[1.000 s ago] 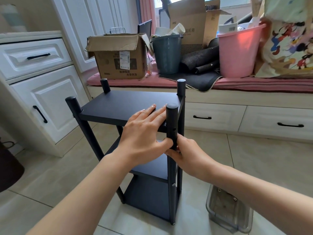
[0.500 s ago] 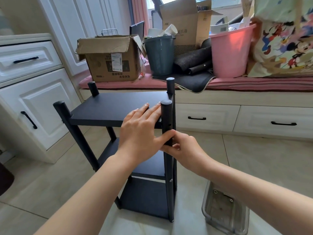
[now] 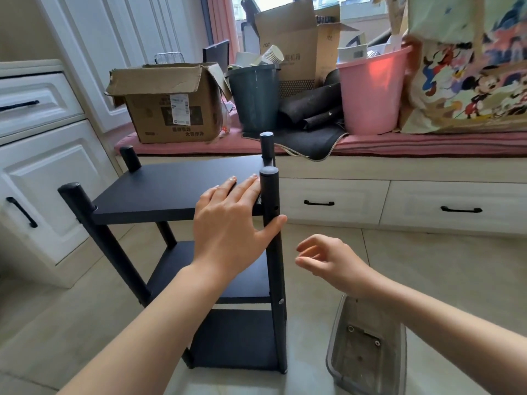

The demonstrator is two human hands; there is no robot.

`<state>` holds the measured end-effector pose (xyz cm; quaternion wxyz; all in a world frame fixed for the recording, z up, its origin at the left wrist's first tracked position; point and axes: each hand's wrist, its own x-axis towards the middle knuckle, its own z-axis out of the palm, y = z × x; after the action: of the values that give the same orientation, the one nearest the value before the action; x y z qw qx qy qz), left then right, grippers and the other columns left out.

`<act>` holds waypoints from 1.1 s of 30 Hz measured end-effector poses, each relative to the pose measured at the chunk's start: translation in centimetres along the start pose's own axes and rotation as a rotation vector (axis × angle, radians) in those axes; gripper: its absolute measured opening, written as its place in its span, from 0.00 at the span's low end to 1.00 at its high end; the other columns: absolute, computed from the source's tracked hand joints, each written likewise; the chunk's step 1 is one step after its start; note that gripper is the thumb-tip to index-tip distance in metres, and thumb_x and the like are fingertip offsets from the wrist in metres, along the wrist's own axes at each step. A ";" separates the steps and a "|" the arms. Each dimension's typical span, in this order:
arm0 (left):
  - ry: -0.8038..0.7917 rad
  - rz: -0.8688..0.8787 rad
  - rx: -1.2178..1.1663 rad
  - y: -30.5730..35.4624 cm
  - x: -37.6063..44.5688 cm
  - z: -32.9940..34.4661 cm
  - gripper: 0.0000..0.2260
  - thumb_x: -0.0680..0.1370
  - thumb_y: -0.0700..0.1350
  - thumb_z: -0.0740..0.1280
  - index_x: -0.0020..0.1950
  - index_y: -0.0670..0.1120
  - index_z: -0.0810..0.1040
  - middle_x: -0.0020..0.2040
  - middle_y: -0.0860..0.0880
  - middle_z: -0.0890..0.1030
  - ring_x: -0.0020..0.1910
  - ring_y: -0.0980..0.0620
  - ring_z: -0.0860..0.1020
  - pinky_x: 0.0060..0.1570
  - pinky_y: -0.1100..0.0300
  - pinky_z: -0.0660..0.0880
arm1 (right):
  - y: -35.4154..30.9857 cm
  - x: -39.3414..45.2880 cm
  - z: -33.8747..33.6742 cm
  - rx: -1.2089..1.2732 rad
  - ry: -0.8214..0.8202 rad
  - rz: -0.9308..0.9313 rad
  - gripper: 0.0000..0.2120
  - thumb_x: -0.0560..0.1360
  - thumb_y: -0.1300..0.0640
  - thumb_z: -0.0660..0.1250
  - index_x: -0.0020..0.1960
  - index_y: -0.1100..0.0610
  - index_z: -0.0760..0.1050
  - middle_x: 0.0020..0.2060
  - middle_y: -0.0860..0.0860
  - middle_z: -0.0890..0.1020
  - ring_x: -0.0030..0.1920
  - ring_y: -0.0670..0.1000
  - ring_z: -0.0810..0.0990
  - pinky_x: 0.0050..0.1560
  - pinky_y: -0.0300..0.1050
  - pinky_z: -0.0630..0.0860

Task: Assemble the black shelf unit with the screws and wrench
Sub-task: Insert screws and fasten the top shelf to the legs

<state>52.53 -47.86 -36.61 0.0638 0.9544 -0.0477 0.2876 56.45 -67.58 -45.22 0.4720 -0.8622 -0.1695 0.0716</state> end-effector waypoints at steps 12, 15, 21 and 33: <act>0.112 0.013 0.048 1.1 0.2 1.2 0.29 0.75 0.65 0.63 0.66 0.47 0.80 0.67 0.49 0.79 0.71 0.44 0.73 0.67 0.47 0.64 | 17.7 -1.6 1.5 -0.273 -0.099 0.396 0.12 0.76 0.48 0.71 0.55 0.55 0.79 0.49 0.49 0.83 0.48 0.47 0.80 0.47 0.38 0.72; 0.143 0.024 0.074 1.2 0.3 1.6 0.28 0.75 0.65 0.62 0.65 0.47 0.80 0.66 0.48 0.80 0.70 0.43 0.74 0.66 0.46 0.65 | 21.7 -2.6 3.6 -0.271 -0.132 0.580 0.17 0.78 0.40 0.65 0.46 0.55 0.78 0.41 0.48 0.80 0.43 0.49 0.78 0.41 0.41 0.70; 0.210 0.040 0.105 1.1 0.3 2.0 0.27 0.75 0.65 0.61 0.61 0.47 0.82 0.64 0.47 0.81 0.68 0.43 0.75 0.64 0.47 0.66 | 24.9 -3.3 9.1 -0.097 -0.196 0.720 0.38 0.70 0.26 0.61 0.62 0.58 0.72 0.58 0.55 0.79 0.57 0.54 0.78 0.55 0.45 0.72; 0.197 0.020 0.132 1.1 0.6 1.9 0.24 0.76 0.65 0.60 0.58 0.49 0.81 0.59 0.49 0.83 0.65 0.44 0.77 0.62 0.46 0.68 | 22.8 -2.7 14.2 0.001 -0.225 0.682 0.37 0.76 0.52 0.69 0.77 0.62 0.55 0.56 0.59 0.79 0.47 0.54 0.82 0.40 0.44 0.80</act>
<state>53.91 -49.30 -37.77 0.0021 0.9231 -0.0317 0.3831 55.01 -68.69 -72.11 0.3996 -0.8557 0.0769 0.3196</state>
